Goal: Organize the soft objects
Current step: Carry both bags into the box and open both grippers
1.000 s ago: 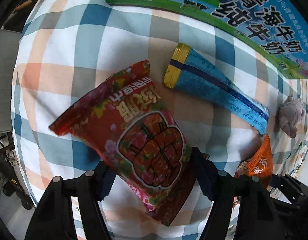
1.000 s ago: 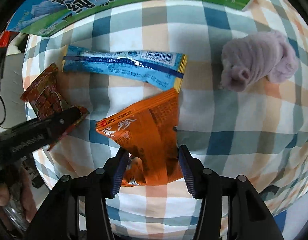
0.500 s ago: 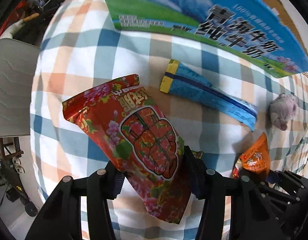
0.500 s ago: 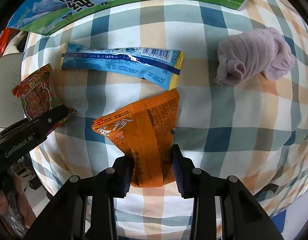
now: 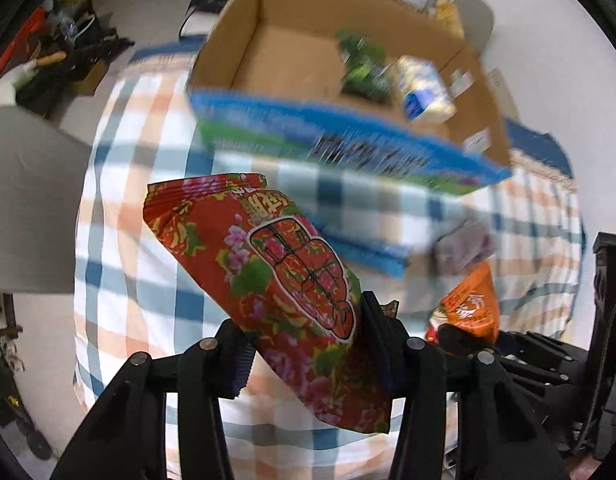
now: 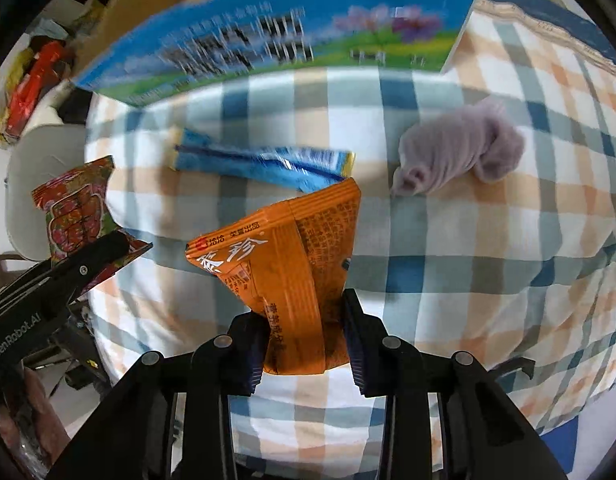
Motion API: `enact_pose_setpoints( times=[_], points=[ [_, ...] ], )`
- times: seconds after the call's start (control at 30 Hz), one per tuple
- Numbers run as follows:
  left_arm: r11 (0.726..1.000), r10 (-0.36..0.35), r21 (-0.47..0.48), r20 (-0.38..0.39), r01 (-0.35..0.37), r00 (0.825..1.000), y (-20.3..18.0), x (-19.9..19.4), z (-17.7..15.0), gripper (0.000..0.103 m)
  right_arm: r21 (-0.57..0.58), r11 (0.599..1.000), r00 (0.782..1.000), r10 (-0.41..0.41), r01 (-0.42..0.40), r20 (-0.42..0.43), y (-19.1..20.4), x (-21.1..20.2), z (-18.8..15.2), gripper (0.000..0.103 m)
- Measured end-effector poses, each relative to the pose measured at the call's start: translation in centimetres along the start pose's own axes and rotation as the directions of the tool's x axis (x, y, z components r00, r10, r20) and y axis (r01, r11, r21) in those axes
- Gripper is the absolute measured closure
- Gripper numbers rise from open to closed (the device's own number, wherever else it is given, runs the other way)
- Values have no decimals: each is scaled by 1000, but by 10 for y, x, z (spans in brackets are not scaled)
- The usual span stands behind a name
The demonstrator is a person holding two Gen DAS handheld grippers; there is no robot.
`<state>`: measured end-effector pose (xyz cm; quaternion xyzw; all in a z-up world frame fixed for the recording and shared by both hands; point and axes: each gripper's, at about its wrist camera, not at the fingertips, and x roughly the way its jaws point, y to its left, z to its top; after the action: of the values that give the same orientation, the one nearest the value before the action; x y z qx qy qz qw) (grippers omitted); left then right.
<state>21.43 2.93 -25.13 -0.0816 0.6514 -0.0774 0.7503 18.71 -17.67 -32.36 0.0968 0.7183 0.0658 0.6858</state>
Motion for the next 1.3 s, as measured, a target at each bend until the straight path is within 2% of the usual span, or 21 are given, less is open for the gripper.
enact_pose_setpoints(
  times=[0.23, 0.37, 0.53, 0.73, 0.97, 1.13, 1.3],
  points=[
    [997, -53, 61, 78, 48, 996, -23, -40, 58, 59, -9, 998, 992, 57, -57, 114, 5, -68, 31, 67],
    [995, -42, 100, 118, 30, 992, -37, -41, 99, 59, -22, 997, 983, 73, -71, 166, 7, -101, 54, 67],
    [989, 15, 143, 130, -33, 991, -41, -36, 154, 59, -24, 999, 977, 46, -42, 207, 21, -116, 98, 67],
    [985, 50, 161, 73, -61, 996, -40, -3, 218, 59, 17, 1000, 979, -6, 2, 203, 24, -109, 157, 67],
    [981, 81, 177, -10, -78, 997, -36, 56, 268, 59, 63, 995, 988, -87, 79, 131, 14, -68, 216, 67],
    [981, 91, 175, -55, -81, 994, -30, 91, 287, 59, 82, 991, 991, -114, 108, 69, 5, -33, 236, 67],
    [981, 98, 178, -80, -82, 992, -27, 112, 301, 58, 84, 989, 992, -127, 125, 23, -2, -6, 242, 67]
  ],
)
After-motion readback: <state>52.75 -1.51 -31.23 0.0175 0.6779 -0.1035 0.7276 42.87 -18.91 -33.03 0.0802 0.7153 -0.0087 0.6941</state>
